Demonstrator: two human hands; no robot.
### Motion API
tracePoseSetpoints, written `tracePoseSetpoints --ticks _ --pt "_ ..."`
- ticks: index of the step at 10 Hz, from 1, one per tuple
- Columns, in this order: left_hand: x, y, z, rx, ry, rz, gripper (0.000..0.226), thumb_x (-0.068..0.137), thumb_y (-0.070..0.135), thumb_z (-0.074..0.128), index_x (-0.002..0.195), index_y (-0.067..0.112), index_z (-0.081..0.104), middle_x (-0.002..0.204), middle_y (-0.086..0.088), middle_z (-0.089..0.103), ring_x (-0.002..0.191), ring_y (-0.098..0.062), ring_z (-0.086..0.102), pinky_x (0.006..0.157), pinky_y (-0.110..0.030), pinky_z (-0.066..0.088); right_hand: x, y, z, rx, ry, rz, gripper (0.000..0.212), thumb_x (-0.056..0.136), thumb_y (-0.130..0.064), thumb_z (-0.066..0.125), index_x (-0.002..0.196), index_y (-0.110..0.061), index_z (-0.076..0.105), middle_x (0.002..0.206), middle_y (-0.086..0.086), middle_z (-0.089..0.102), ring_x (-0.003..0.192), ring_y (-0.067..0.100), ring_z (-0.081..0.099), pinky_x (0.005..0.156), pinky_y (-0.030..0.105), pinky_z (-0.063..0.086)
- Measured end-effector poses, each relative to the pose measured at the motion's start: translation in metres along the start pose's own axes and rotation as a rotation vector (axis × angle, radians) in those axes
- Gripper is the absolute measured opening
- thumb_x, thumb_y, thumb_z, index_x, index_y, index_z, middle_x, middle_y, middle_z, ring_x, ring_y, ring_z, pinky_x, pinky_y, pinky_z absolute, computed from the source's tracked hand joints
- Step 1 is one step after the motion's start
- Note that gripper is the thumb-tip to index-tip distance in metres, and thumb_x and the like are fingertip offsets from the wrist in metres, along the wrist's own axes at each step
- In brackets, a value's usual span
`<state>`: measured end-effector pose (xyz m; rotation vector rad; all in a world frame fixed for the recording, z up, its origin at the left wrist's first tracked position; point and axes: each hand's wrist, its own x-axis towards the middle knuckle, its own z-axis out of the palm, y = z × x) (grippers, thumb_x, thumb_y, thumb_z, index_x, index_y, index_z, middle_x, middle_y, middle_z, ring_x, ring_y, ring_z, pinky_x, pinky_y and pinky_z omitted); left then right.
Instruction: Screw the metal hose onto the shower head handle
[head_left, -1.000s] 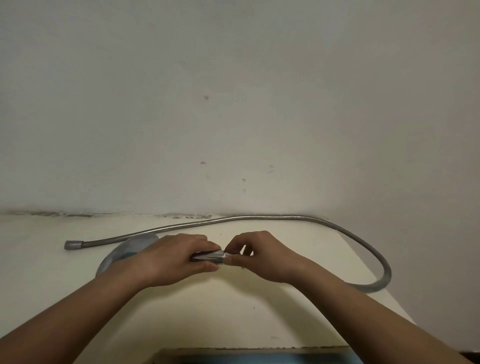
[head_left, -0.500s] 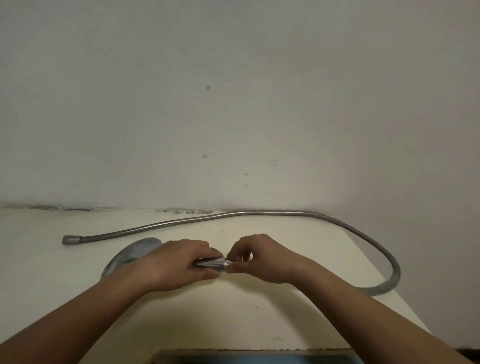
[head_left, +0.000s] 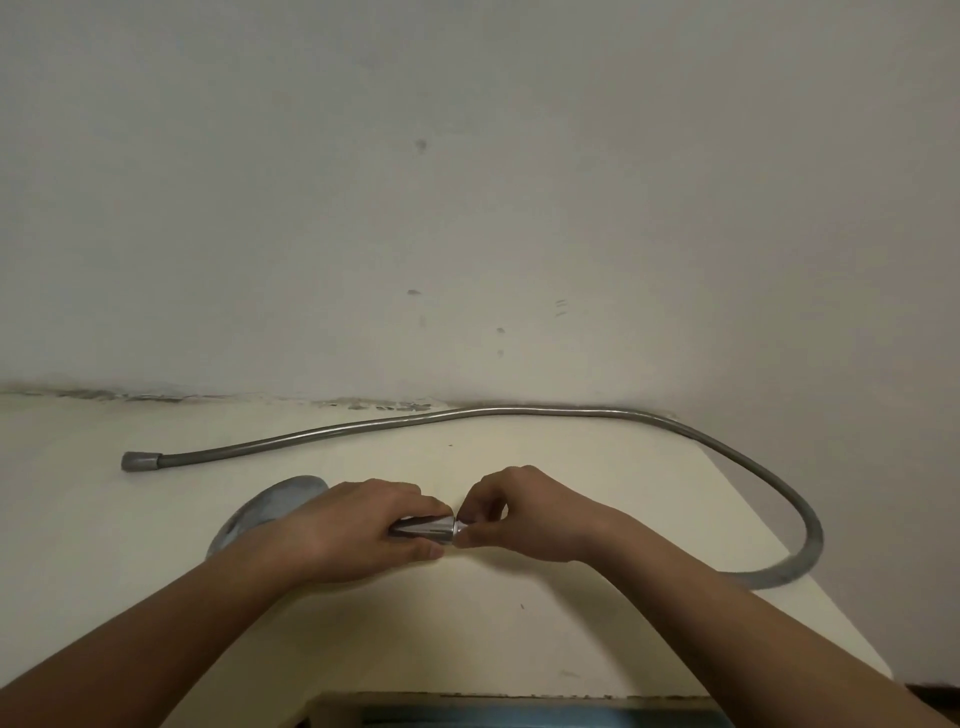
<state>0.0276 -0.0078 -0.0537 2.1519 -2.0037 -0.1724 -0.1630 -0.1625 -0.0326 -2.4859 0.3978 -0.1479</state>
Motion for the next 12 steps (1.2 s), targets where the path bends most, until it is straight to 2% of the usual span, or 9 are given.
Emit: tracePoseSetpoints --ticks 1,3,4,5,6,8,9,10,12 --pt "-0.001 -0.001 0.004 -0.003 0.013 -0.006 0.041 0.09 0.073 0.045 0.128 0.059 0.054 0.091 0.025 0.059 0.087 0.008 0.055 0.069 -0.023 0.043 0.001 0.0 0.001 0.0 -0.016 0.007 0.019 0.092 -0.034 0.078 0.104 -0.019 0.08 0.102 0.005 0.078 0.084 0.012 0.062 0.082 0.034 0.054" --pt "-0.003 0.002 0.006 0.023 -0.001 -0.022 0.045 0.089 0.072 0.045 0.13 0.058 0.055 0.097 0.02 0.059 0.086 0.002 0.057 0.072 -0.027 0.047 -0.002 -0.001 0.005 -0.011 -0.038 0.019 0.021 0.091 -0.036 0.078 0.102 -0.019 0.08 0.102 0.007 0.078 0.095 0.026 0.07 0.084 0.04 0.056" --pt "-0.004 0.006 0.005 0.065 -0.007 -0.018 0.048 0.086 0.074 0.043 0.129 0.057 0.056 0.098 0.021 0.057 0.084 0.002 0.056 0.069 -0.024 0.044 -0.001 0.0 0.009 -0.019 -0.056 0.024 0.019 0.089 -0.038 0.079 0.097 -0.02 0.077 0.097 0.007 0.076 0.081 0.019 0.064 0.075 0.034 0.051" --pt "-0.004 0.007 0.006 0.111 -0.009 -0.024 0.049 0.085 0.076 0.045 0.127 0.055 0.057 0.098 0.02 0.057 0.085 -0.001 0.057 0.07 -0.026 0.047 0.001 0.002 0.011 -0.048 -0.088 0.039 0.013 0.088 -0.038 0.079 0.093 -0.027 0.074 0.08 -0.008 0.066 0.071 0.007 0.056 0.067 0.024 0.044" --pt "-0.004 0.008 0.006 0.096 -0.046 -0.055 0.051 0.083 0.076 0.048 0.128 0.055 0.058 0.1 0.02 0.059 0.089 -0.001 0.059 0.077 -0.029 0.051 0.001 0.002 0.013 -0.079 -0.105 0.039 0.012 0.089 -0.037 0.078 0.095 -0.027 0.076 0.078 -0.011 0.064 0.069 0.004 0.055 0.065 0.022 0.043" --pt "-0.008 0.012 -0.014 0.014 -0.068 -0.109 0.064 0.085 0.085 0.048 0.136 0.048 0.062 0.111 0.023 0.059 0.099 0.002 0.06 0.081 -0.023 0.051 -0.001 -0.001 0.004 -0.105 -0.089 0.039 0.017 0.094 -0.034 0.07 0.103 -0.022 0.079 0.083 -0.015 0.067 0.079 0.005 0.061 0.072 0.02 0.047" --pt "-0.008 0.018 -0.03 -0.041 -0.007 -0.096 0.04 0.101 0.063 0.051 0.128 0.04 0.071 0.115 0.014 0.066 0.104 -0.006 0.064 0.091 -0.034 0.053 -0.002 -0.005 -0.008 -0.046 -0.051 0.041 0.015 0.098 -0.029 0.068 0.103 -0.02 0.078 0.087 -0.012 0.071 0.089 0.018 0.073 0.083 0.029 0.056" --pt "-0.012 0.027 -0.043 -0.067 0.059 -0.095 0.035 0.106 0.053 0.049 0.124 0.036 0.074 0.114 0.012 0.069 0.104 -0.009 0.064 0.093 -0.037 0.052 -0.008 -0.014 -0.02 -0.011 0.013 0.028 0.016 0.1 -0.028 0.066 0.106 -0.018 0.078 0.092 -0.008 0.075 0.093 0.02 0.076 0.086 0.033 0.058" --pt "-0.018 0.041 -0.061 -0.264 0.193 -0.087 0.034 0.106 0.05 0.05 0.108 0.034 0.079 0.093 0.013 0.076 0.089 -0.003 0.068 0.082 -0.03 0.054 -0.022 -0.028 -0.041 0.039 0.166 -0.012 0.02 0.102 -0.03 0.065 0.113 -0.018 0.077 0.1 -0.008 0.073 0.101 0.018 0.071 0.089 0.027 0.052"
